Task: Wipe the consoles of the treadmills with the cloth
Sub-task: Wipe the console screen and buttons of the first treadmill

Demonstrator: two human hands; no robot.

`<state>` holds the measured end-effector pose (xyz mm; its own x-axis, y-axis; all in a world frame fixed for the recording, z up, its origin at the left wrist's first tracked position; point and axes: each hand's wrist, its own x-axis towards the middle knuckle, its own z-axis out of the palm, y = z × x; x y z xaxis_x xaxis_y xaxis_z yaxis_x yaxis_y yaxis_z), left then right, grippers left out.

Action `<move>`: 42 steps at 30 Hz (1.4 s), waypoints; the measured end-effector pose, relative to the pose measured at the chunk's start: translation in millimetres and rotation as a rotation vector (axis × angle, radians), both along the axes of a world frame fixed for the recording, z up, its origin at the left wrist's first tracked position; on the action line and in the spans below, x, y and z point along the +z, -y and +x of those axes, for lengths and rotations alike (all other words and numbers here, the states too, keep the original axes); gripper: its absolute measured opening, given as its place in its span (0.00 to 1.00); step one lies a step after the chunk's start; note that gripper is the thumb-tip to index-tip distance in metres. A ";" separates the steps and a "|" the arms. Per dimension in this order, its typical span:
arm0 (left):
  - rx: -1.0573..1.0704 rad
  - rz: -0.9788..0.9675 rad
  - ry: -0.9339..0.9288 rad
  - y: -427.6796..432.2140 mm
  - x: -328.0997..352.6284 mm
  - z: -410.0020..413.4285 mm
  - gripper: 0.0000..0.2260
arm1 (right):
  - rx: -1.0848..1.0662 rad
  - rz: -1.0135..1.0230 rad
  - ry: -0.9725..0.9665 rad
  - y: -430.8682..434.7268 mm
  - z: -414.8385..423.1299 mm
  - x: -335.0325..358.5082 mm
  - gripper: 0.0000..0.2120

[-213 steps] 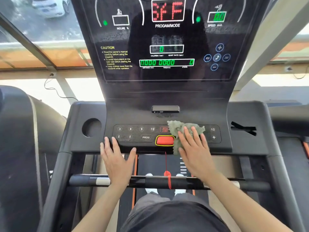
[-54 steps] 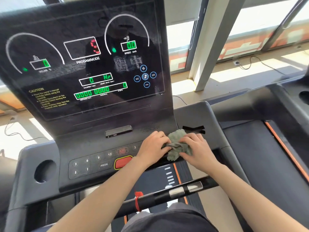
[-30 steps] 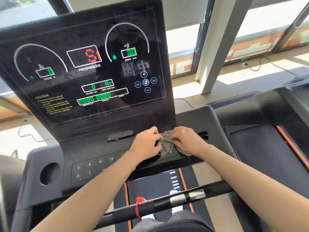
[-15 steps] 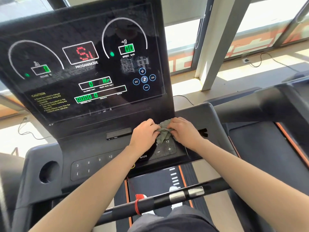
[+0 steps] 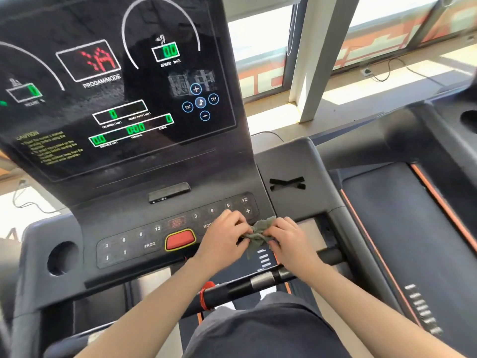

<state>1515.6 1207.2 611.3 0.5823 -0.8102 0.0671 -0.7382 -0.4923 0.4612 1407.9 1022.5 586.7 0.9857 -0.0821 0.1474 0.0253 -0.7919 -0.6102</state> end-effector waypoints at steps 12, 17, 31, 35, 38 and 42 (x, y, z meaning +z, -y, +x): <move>0.100 -0.031 0.077 24.9 7.9 33.0 0.05 | -0.302 -0.031 0.114 -6.5 39.6 8.2 0.06; 0.040 -0.031 0.098 -1.6 -0.3 12.5 0.06 | -0.326 -0.039 0.071 -29.2 21.0 3.7 0.08; 0.420 -0.114 0.286 -123.1 -32.8 -33.9 0.06 | 0.008 -0.045 0.108 -125.4 24.1 -3.0 0.11; 0.524 -0.128 0.308 -152.4 -34.8 -32.5 0.05 | 0.139 -0.090 0.134 -147.5 43.3 1.7 0.08; 0.588 -0.137 0.311 -176.3 -36.0 -31.6 0.07 | 0.245 -0.135 0.149 -164.1 54.2 1.6 0.06; 0.678 -0.126 0.299 -201.2 -28.1 -25.4 0.10 | 0.381 -0.178 0.091 -192.1 72.7 4.8 0.06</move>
<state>1490.2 1408.4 583.2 0.8931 -0.2563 0.3696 -0.3949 -0.8402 0.3717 1480.6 1214.7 591.5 0.9231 0.3197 0.2138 0.3834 -0.8086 -0.4463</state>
